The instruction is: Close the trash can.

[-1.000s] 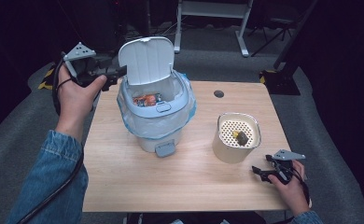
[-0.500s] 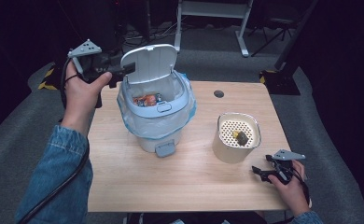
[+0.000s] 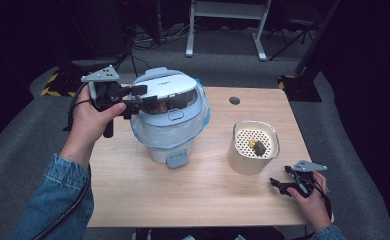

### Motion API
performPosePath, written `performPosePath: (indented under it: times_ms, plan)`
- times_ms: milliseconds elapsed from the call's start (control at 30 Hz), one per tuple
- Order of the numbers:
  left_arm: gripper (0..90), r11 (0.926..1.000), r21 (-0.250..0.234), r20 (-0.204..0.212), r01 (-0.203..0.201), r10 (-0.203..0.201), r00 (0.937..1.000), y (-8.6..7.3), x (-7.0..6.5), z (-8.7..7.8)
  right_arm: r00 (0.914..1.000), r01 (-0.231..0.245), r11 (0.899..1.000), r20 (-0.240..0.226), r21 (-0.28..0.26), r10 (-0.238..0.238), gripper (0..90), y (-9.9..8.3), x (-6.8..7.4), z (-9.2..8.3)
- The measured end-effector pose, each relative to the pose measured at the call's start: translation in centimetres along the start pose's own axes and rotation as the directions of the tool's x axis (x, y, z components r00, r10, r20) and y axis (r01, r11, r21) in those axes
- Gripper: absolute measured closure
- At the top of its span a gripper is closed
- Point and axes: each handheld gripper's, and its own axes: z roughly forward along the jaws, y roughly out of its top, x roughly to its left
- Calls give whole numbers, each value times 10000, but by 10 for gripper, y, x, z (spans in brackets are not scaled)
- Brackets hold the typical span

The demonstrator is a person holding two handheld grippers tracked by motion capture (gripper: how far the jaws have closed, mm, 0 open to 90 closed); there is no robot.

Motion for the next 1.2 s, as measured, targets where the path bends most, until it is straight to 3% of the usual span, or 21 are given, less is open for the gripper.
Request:
performPosePath:
  times_ms: [200,333,467,533,567,633,700,767,1000,1200]
  plan:
    - [547,9987,488,-438,118,-96,9990,-3,-4,19,10000,-10,10000,-9,-4,10,153,0,0,0]
    - [650,9968,799,-1128,64,27,9936,-6,-5,32,10000,-5,10000,-2,-2,5,153,0,0,0]
    - [762,9954,683,-1464,-674,769,9862,-7,-7,40,10000,-3,10000,-1,-3,3,153,0,0,0]
    - [836,9950,555,-1112,-825,882,9899,-7,-9,46,10000,-10,10000,-9,-6,10,153,0,0,0]
    - [894,9948,490,-1186,-893,946,9884,-8,-11,49,10000,-11,10000,-10,-6,11,153,0,0,0]
    - [900,9917,540,-1349,-1167,1231,9832,-7,-14,54,10000,-2,10000,-4,-3,2,153,0,0,0]
    - [900,9909,628,-1352,-1189,1265,9827,-5,-16,56,10000,-1,10000,-4,-3,1,153,0,0,0]
    - [900,9935,629,-1143,-950,1018,9882,-4,-19,58,10000,-4,10000,-5,-3,4,153,0,0,0]
    - [900,9965,472,-1231,-694,748,9896,-7,-21,60,10000,-2,10000,-4,-2,2,153,0,0,0]
    - [900,9937,760,-1816,-824,951,9788,-7,-28,62,10000,12,10000,-19,-3,-12,152,0,0,0]
